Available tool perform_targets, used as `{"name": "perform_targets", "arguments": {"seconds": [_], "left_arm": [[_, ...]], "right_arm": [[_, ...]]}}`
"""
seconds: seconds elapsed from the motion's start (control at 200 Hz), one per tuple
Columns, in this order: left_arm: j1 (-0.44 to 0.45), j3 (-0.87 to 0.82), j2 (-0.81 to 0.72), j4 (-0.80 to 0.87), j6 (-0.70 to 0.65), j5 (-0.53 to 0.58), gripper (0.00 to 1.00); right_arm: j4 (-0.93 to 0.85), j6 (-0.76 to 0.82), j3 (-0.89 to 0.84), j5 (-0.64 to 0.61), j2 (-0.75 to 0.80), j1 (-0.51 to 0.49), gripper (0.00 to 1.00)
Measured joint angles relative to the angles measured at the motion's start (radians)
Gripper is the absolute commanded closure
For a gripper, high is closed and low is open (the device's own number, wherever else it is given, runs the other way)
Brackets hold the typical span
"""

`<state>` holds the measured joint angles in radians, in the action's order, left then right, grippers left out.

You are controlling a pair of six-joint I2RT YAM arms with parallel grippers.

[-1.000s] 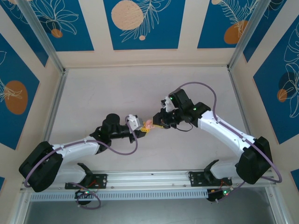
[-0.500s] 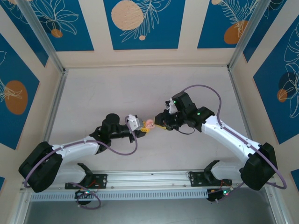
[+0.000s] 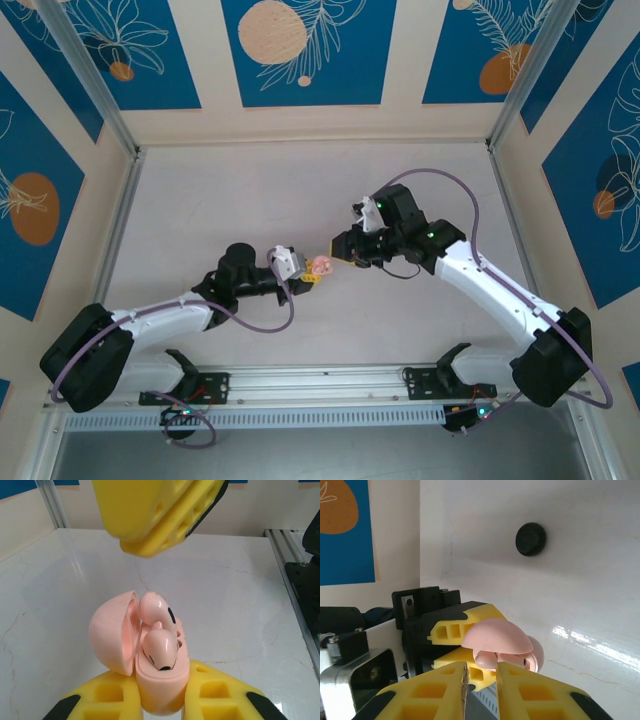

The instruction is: Insert the wireless bluetooth earbuds into the charging case

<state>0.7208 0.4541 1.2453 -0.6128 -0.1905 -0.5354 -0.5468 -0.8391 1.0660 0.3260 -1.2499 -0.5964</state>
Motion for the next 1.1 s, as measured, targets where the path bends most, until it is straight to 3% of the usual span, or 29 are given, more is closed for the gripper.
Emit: {"name": "perform_targets", "arguments": {"seconds": [0.315,1.1], "left_arm": [[0.000,0.003,0.001,0.013,0.000,-0.006,0.87],[0.000,0.003,-0.001,0.008,0.000,-0.007,0.87]], "right_arm": [[0.009,0.002,0.000,0.032,-0.063,-0.013,0.80],[-0.067,0.028,0.036,0.034,-0.037,-0.042,0.79]]}}
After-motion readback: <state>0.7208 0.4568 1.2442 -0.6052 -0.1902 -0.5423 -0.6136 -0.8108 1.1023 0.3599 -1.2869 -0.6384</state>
